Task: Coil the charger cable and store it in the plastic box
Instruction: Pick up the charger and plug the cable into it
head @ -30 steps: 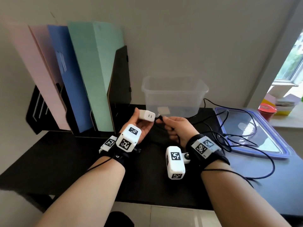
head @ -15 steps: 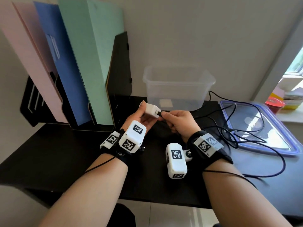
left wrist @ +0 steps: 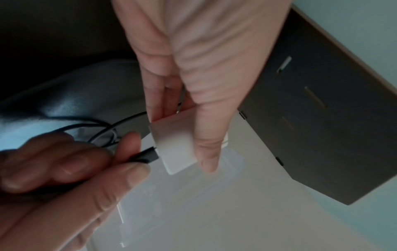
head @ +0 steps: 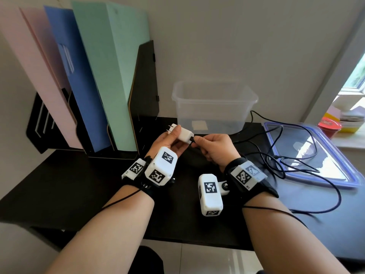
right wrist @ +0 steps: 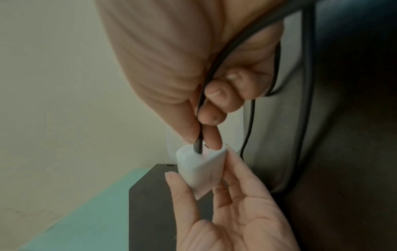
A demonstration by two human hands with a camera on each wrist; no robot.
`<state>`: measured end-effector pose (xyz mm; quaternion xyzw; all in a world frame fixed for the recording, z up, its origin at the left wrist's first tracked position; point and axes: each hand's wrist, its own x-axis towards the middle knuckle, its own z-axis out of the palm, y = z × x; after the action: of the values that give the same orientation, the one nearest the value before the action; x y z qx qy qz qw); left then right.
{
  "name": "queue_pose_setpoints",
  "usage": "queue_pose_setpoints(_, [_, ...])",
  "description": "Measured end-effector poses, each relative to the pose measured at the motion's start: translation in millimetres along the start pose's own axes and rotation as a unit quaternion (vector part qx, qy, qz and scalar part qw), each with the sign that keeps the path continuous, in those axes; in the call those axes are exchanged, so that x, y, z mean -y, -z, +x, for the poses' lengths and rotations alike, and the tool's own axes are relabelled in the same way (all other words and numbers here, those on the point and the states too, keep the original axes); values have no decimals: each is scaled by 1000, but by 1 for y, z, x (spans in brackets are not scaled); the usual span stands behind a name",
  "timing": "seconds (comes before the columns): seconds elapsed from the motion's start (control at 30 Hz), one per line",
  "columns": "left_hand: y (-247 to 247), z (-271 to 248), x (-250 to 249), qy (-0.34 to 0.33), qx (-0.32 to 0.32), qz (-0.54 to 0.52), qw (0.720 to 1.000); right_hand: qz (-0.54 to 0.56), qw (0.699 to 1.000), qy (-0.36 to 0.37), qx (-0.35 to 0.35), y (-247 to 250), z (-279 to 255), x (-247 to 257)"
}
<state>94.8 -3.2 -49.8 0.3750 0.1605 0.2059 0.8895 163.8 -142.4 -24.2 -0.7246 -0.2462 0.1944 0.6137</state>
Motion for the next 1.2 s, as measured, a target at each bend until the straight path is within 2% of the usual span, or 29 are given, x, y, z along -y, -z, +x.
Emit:
queue_pose_setpoints(0.33, [-3,-2,2,-6,-3,5,1000,6,1000,4,-3,-3,1,1])
queue_pose_setpoints(0.53, [-10,-6,-1,-8,10,-36,999,12,1000,13,12,-7,-1,7])
queue_pose_setpoints(0.63, [-12,-10,-2,19,26,-60,998,-18,999,23,27,-8,-7,12])
queue_pose_setpoints(0.8, [-18,-22,-1,61,58,-18,996,-72,992,4,104,-3,-21,20])
queue_pose_setpoints(0.93, [-22,-29,-10,46,26,-96,994,-110,978,-12,177,6,-39,23])
queue_pose_setpoints(1.1, [-28,-32,-24,1,18,-187,982,-188,951,-49,239,26,-57,18])
queue_pose_setpoints(1.2, [-38,-35,-36,1,33,-190,981,-188,936,-78,286,38,-70,11])
